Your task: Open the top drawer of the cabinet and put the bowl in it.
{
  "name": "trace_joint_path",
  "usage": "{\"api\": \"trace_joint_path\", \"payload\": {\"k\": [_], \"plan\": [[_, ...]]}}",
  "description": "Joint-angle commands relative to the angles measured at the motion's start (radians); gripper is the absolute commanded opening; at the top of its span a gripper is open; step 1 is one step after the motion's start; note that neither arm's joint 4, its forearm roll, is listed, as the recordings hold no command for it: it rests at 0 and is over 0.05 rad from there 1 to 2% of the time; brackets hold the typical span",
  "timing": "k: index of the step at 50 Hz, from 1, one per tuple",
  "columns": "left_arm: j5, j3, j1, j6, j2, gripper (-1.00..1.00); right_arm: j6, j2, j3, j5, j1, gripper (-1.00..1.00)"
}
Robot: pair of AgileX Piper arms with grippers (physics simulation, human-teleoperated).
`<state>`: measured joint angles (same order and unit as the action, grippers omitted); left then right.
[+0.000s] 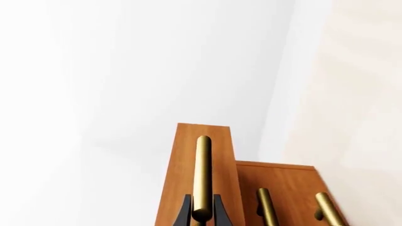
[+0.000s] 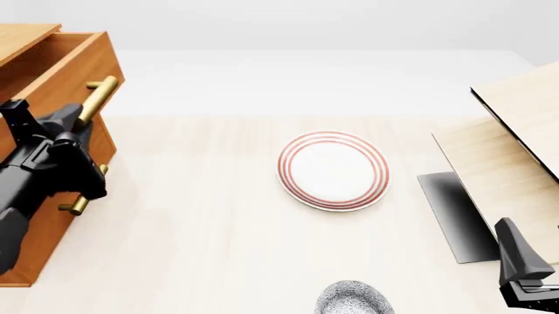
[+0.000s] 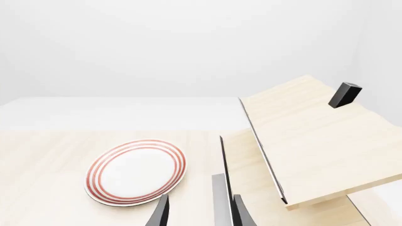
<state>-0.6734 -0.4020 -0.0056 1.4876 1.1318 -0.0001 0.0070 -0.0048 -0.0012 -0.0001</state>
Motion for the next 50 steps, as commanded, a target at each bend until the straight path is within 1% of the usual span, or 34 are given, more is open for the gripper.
{"api": "trace_joint_path", "payload": {"k": [1,11,20,31,40,41,47,50], "plan": [[0.016,0.033,-0.036,0.009,-0.098,-1.00,0.000,-0.001,0.001,0.000,0.000,1.00],[0.024,0.053,-0.053,0.008,-0.124,-1.00,0.000,-0.001,0.001,0.000,0.000,1.00],[-0.001,0.072,-0.074,0.016,-0.122,-1.00,0.000,-0.001,0.001,0.000,0.000,1.00],[-0.011,0.054,-0.102,0.012,-0.092,-1.00,0.000,-0.001,0.001,0.000,0.000,1.00],[-0.062,0.075,-0.136,0.013,-0.053,-1.00,0.000,-0.002,0.001,0.000,0.000,1.00],[-0.069,0.079,-0.140,0.016,-0.049,1.00,0.000,-0.001,0.001,0.000,0.000,1.00],[-0.083,0.090,-0.161,0.024,-0.055,1.00,0.000,-0.001,0.001,0.000,0.000,1.00],[-0.084,0.098,-0.185,0.030,-0.075,1.00,0.000,-0.001,0.001,0.000,0.000,1.00]]}}
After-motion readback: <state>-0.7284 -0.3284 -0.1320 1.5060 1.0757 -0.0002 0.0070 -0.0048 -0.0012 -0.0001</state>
